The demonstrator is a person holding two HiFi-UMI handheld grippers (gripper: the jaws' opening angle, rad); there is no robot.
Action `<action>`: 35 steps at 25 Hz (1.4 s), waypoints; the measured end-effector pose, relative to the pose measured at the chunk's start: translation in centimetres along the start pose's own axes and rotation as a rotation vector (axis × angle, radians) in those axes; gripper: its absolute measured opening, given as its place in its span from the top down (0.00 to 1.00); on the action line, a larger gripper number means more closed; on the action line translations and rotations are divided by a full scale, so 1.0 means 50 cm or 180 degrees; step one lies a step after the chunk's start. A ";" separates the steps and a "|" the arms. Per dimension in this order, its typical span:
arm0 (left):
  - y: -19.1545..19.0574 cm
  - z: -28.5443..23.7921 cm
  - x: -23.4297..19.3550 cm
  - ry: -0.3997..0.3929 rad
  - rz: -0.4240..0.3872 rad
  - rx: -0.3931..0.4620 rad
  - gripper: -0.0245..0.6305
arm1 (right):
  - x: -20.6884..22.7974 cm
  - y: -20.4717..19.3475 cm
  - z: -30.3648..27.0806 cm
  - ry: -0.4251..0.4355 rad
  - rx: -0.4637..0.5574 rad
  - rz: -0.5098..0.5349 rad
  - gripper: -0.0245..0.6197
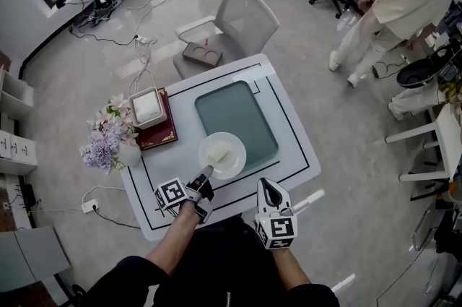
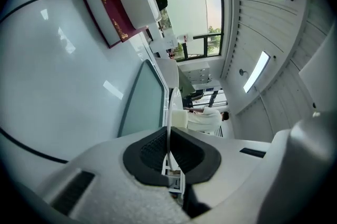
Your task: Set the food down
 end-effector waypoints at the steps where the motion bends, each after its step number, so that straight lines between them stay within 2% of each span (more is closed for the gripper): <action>1: 0.006 -0.014 -0.002 -0.0002 -0.0030 -0.0021 0.95 | 0.004 0.000 0.002 -0.0032 -0.0007 -0.0007 0.95; 7: 0.037 -0.103 -0.026 0.0014 -0.0066 -0.0134 0.95 | 0.034 -0.008 0.022 -0.0283 -0.0055 -0.0090 0.95; 17: 0.077 -0.233 -0.106 0.0169 0.0042 -0.0222 0.95 | 0.080 -0.038 0.051 -0.0695 -0.0121 -0.0269 0.95; 24: 0.099 -0.303 -0.119 0.0163 -0.0023 -0.0300 0.95 | 0.082 -0.045 0.041 -0.0783 -0.0159 -0.0342 0.95; 31: 0.097 -0.331 -0.120 0.0141 0.0020 -0.0343 0.95 | 0.078 -0.033 0.030 -0.0796 -0.0179 -0.0339 0.95; 35: 0.095 -0.329 -0.122 0.0307 -0.0075 -0.0334 0.95 | 0.072 -0.034 0.023 -0.0781 -0.0188 -0.0343 0.95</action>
Point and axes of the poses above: the fingertips, and each gripper's own axes: z backward along the fingers, x to its right, y out of its top, the point moved 6 cm from there along z, backward along the fingers, and after that the axes turned 11 degrees about -z, right-handed, at the moved point
